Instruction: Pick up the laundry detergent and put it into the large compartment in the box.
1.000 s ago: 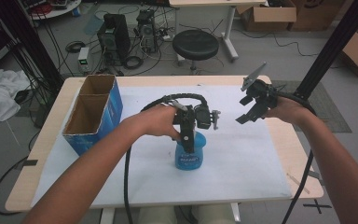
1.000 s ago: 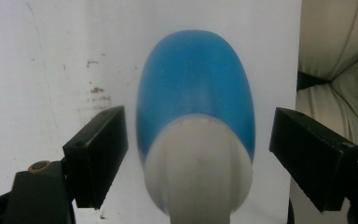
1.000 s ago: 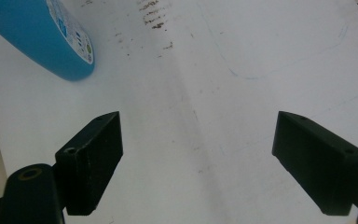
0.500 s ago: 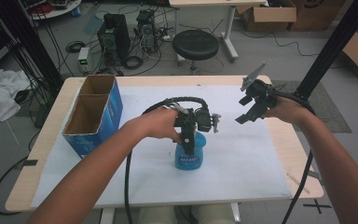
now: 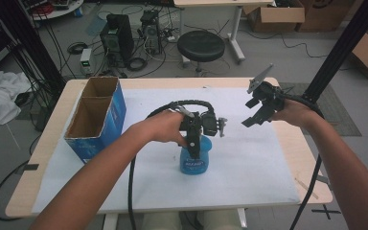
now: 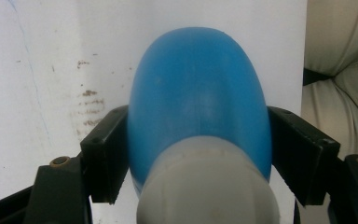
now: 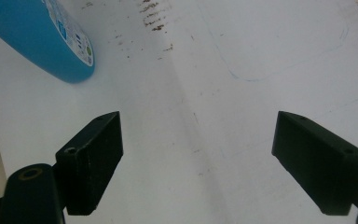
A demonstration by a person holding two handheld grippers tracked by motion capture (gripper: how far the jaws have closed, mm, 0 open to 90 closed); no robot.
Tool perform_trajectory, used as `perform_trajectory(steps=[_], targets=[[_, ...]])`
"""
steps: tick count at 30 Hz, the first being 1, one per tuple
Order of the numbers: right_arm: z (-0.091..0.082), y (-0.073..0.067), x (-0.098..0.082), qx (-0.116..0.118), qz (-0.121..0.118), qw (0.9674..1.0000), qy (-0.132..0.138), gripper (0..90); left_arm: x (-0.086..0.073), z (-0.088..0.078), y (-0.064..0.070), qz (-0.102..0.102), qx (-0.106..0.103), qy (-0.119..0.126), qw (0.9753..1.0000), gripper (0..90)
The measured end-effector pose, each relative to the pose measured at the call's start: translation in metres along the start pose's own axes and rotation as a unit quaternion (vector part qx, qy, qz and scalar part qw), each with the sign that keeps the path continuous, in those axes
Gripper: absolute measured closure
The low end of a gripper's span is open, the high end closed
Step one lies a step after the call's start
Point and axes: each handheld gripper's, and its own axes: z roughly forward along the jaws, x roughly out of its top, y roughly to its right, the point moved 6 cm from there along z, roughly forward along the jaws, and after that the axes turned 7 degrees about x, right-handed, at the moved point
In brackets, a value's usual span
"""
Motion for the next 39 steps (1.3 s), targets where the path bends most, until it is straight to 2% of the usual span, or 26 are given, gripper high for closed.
perform_trajectory(steps=[14, 21, 36, 39], targets=[[0.0023, -0.0004, 0.0000, 0.003, 0.001, 1.0000, 0.003, 16.1, -0.0019, -0.0003, -0.0026, -0.004, 0.008, 0.000, 1.0000, 31.8], [0.0019, -0.0006, 0.0016, 0.004, 0.001, 1.0000, 0.003, 16.1, -0.0022, -0.0009, -0.0018, 0.000, 0.005, 0.002, 1.0000, 36.8], [0.0052, -0.0034, 0.0031, 0.010, -0.002, 1.0000, 0.002, 16.6, -0.0027, -0.0026, 0.0014, 0.005, 0.011, 0.002, 0.9999, 37.6], [0.0054, -0.0041, 0.0033, 0.010, -0.003, 0.9999, 0.002, 16.5, -0.0017, -0.0057, 0.0036, -0.006, 0.014, -0.002, 0.9999, 37.7]])
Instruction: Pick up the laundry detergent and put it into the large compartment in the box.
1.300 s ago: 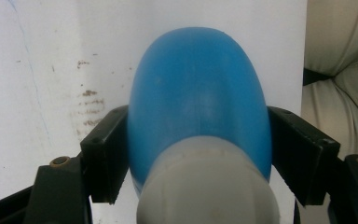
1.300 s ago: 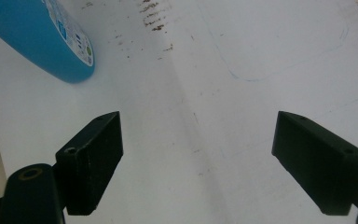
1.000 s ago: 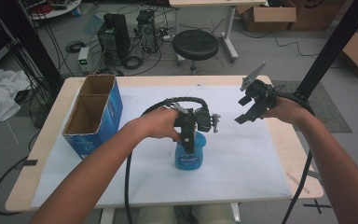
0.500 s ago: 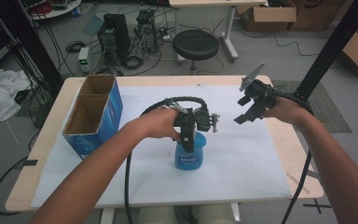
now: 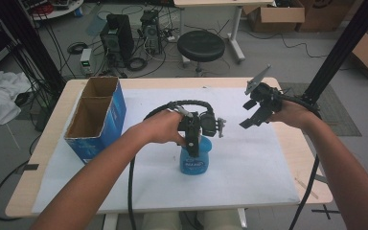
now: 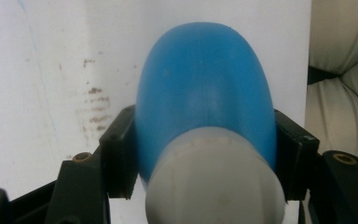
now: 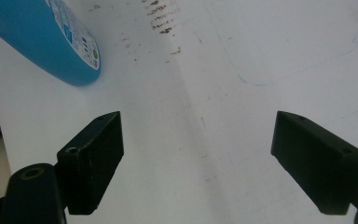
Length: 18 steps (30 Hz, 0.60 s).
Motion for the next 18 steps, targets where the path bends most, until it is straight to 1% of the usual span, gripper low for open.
perform_trajectory(steps=[2, 4, 6, 8, 9, 10, 12, 13, 15, 16, 18], targets=[[0.000, -0.001, 0.000, 0.000, 0.001, 1.0000, 0.000, 16.5, 0.000, -0.005, 0.001, -0.017, -0.001, 0.000, 0.9998, 37.7], [0.000, -0.001, 0.000, 0.001, 0.000, 1.0000, 0.000, 16.5, -0.001, -0.011, 0.001, -0.029, 0.002, 0.001, 0.9996, 37.8], [0.000, -0.001, -0.001, 0.001, 0.000, 1.0000, 0.000, 16.6, -0.002, -0.020, 0.001, -0.043, 0.009, 0.000, 0.9990, 37.8], [0.000, -0.002, -0.001, 0.002, 0.000, 1.0000, 0.001, 16.5, -0.004, -0.030, 0.000, -0.068, 0.013, -0.004, 0.9976, 37.8], [0.000, -0.002, -0.001, 0.002, 0.001, 1.0000, 0.001, 16.5, -0.006, -0.035, -0.002, -0.087, 0.014, -0.009, 0.9961, 37.8], [0.000, -0.002, -0.001, 0.002, -0.001, 1.0000, 0.000, 16.5, -0.007, -0.041, -0.004, -0.108, 0.014, -0.013, 0.9940, 37.8], [0.000, -0.002, -0.001, 0.002, 0.000, 1.0000, 0.003, 16.5, -0.010, -0.052, -0.009, -0.149, 0.018, -0.009, 0.9886, 37.9], [0.000, -0.003, 0.000, 0.002, 0.002, 1.0000, 0.003, 16.5, -0.012, -0.059, -0.011, -0.170, 0.021, -0.006, 0.9853, 37.9], [0.001, -0.004, 0.000, 0.003, 0.002, 1.0000, 0.000, 16.6, -0.016, -0.070, -0.016, -0.200, 0.029, 0.000, 0.9793, 37.9], [0.002, -0.004, 0.000, 0.003, 0.001, 1.0000, 0.000, 16.5, -0.020, -0.077, -0.020, -0.226, 0.033, 0.004, 0.9736, 37.9], [0.002, -0.005, 0.001, 0.004, 0.000, 1.0000, 0.001, 16.5, -0.028, -0.088, -0.028, -0.257, 0.040, 0.004, 0.9655, 37.9]])
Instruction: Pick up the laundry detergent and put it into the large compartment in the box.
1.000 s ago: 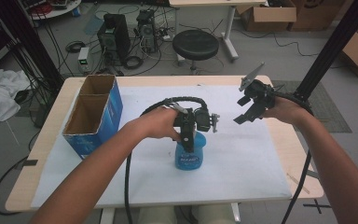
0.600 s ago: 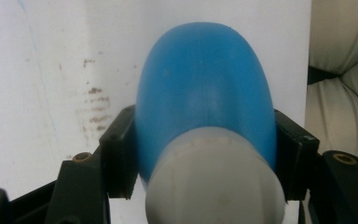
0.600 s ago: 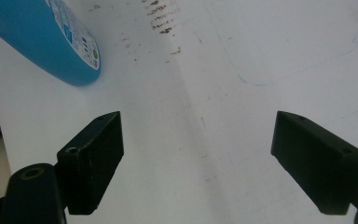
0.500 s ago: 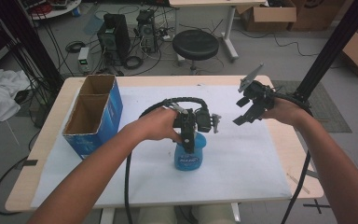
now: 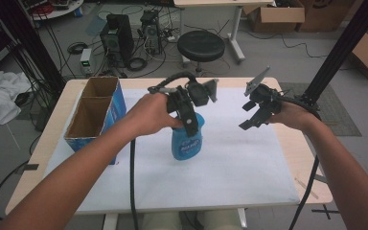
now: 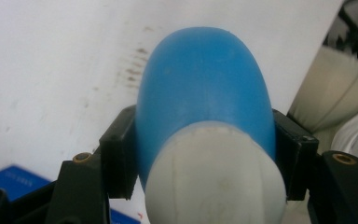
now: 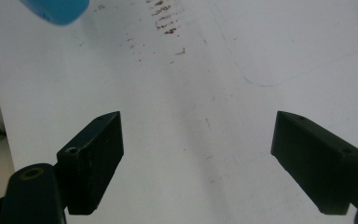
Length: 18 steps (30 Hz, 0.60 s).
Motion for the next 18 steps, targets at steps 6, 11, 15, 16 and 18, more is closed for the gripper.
perform_trajectory(steps=[6, 11, 15, 16, 18], targets=[[0.002, -0.001, 0.003, 0.003, -0.005, 1.0000, -0.001, 16.5, -0.013, -0.024, -0.025, -0.065, 0.027, -0.007, 0.9975, 37.9], [0.004, -0.001, 0.004, 0.006, -0.008, 0.9999, -0.003, 16.5, -0.025, -0.041, -0.044, -0.106, 0.041, -0.012, 0.9935, 37.9], [0.007, 0.000, 0.005, 0.008, -0.010, 0.9999, -0.007, 16.5, -0.035, -0.052, -0.060, -0.149, 0.045, -0.011, 0.9877, 37.9], [0.007, 0.000, 0.005, 0.008, -0.010, 0.9999, -0.008, 16.5, -0.038, -0.054, -0.065, -0.161, 0.046, -0.011, 0.9858, 37.9], [0.008, 0.001, 0.005, 0.008, -0.011, 0.9999, -0.007, 16.5, -0.044, -0.057, -0.073, -0.190, 0.046, -0.017, 0.9807, 37.9]])
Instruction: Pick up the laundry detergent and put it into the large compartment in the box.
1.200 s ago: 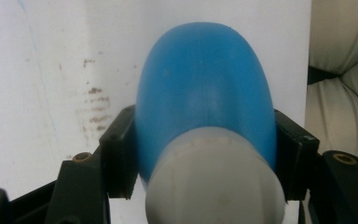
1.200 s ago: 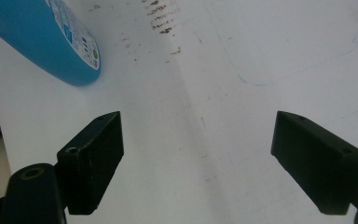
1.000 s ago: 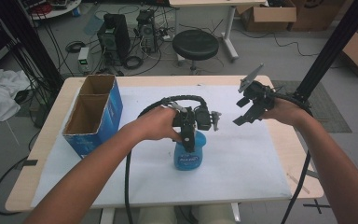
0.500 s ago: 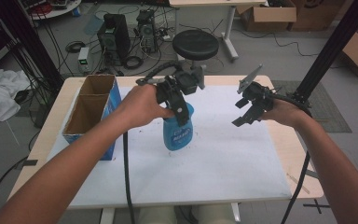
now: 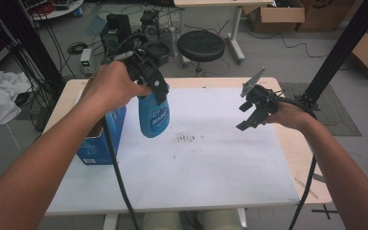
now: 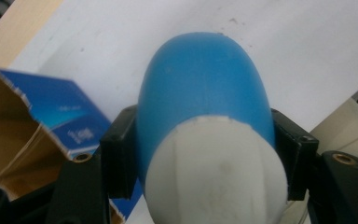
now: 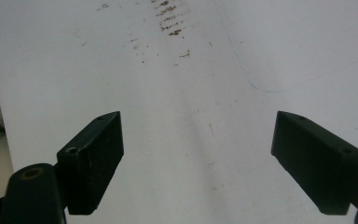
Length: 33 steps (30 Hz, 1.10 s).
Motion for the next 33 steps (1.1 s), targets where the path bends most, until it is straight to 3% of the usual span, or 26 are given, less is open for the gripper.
perform_trajectory(steps=[4, 12, 19, 33], targets=[[0.001, 0.002, 0.000, 0.000, 0.000, 1.0000, -0.001, 16.5, -0.005, -0.002, -0.018, -0.049, 0.005, -0.009, 0.9987, 37.9], [0.001, 0.001, 0.002, -0.001, -0.005, 1.0000, 0.000, 16.5, -0.013, -0.018, -0.047, -0.110, 0.020, -0.007, 0.9938, 38.0], [0.000, 0.002, 0.001, -0.002, -0.007, 1.0000, 0.004, 16.4, -0.022, -0.029, -0.071, -0.163, 0.031, -0.010, 0.9861, 38.0], [0.002, 0.003, -0.002, -0.004, -0.006, 1.0000, 0.001, 16.5, -0.057, -0.033, -0.122, -0.249, 0.065, -0.027, 0.9658, 38.0]])
